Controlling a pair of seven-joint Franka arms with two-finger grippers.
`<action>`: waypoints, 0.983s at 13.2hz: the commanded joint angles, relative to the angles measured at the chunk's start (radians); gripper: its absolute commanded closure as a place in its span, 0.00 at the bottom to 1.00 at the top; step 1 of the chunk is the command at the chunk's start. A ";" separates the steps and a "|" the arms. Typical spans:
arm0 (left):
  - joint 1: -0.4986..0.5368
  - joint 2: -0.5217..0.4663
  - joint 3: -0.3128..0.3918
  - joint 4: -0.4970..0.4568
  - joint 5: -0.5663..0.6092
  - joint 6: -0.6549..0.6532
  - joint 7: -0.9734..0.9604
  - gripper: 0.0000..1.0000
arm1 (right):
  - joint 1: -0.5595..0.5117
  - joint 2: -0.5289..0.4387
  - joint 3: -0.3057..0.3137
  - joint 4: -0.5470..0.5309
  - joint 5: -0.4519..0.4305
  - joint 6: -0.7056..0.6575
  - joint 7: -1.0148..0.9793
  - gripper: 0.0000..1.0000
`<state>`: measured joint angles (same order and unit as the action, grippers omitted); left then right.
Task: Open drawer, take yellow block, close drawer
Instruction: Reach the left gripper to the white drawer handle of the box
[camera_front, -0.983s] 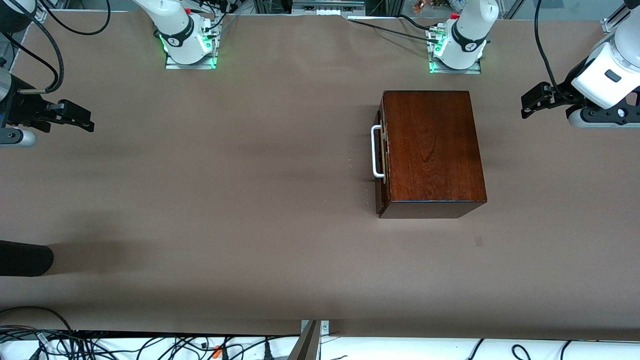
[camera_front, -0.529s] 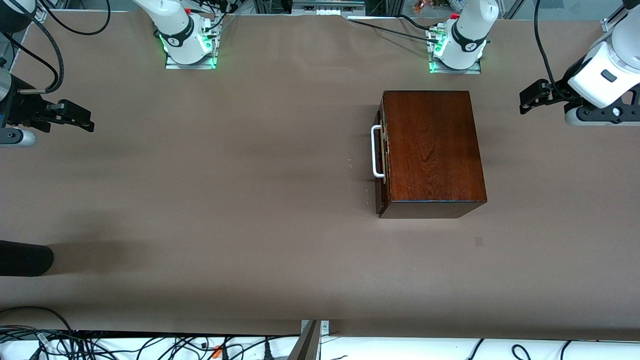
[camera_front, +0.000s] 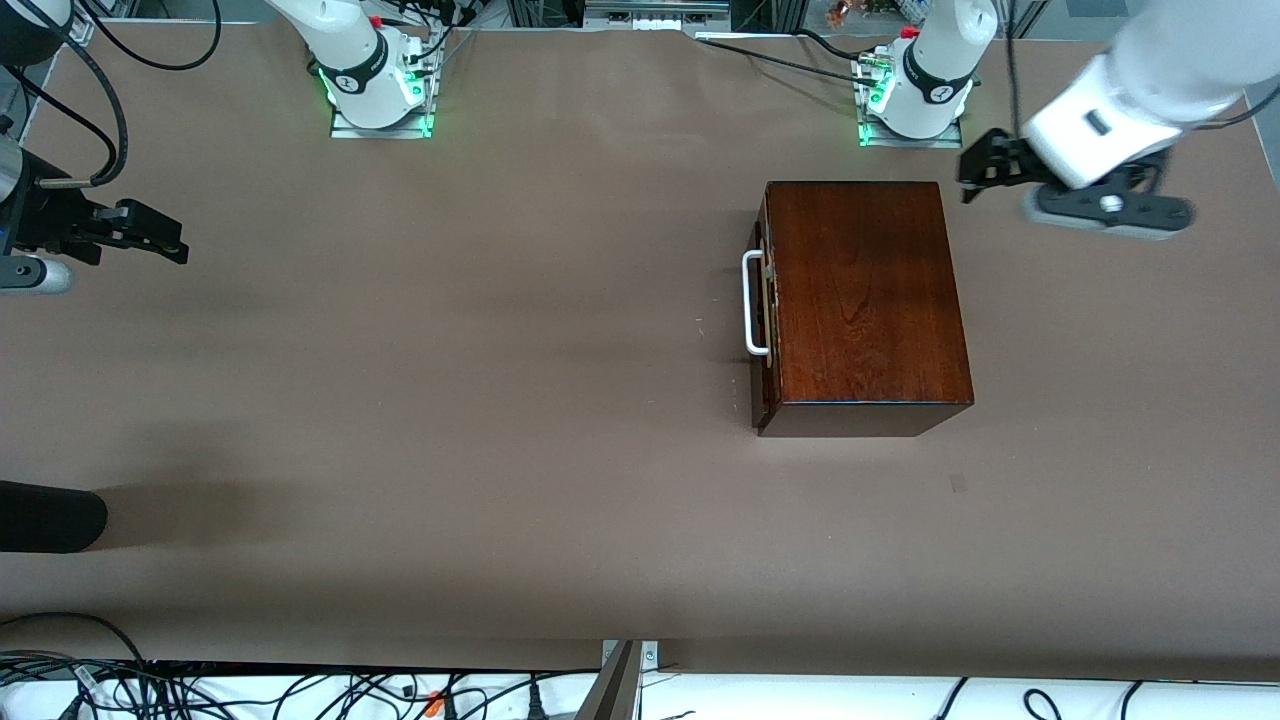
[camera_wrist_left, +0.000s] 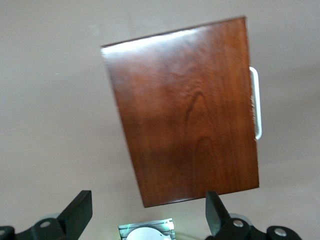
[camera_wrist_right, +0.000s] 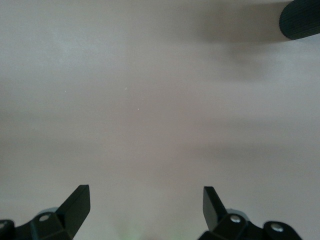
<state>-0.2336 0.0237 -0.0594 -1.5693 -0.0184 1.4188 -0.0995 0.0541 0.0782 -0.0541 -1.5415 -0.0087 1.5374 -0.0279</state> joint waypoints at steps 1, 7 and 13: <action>-0.110 0.105 0.009 0.054 -0.023 -0.009 -0.043 0.00 | -0.016 -0.018 0.013 -0.014 0.007 -0.002 -0.012 0.00; -0.308 0.309 0.010 0.118 -0.011 0.188 -0.323 0.00 | -0.016 -0.017 0.011 -0.014 0.007 0.000 -0.012 0.00; -0.394 0.442 0.012 0.086 0.003 0.333 -0.394 0.00 | -0.017 -0.017 0.011 -0.014 0.006 0.000 -0.012 0.00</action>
<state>-0.5969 0.4302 -0.0639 -1.5074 -0.0195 1.7414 -0.4640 0.0540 0.0783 -0.0539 -1.5417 -0.0087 1.5374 -0.0279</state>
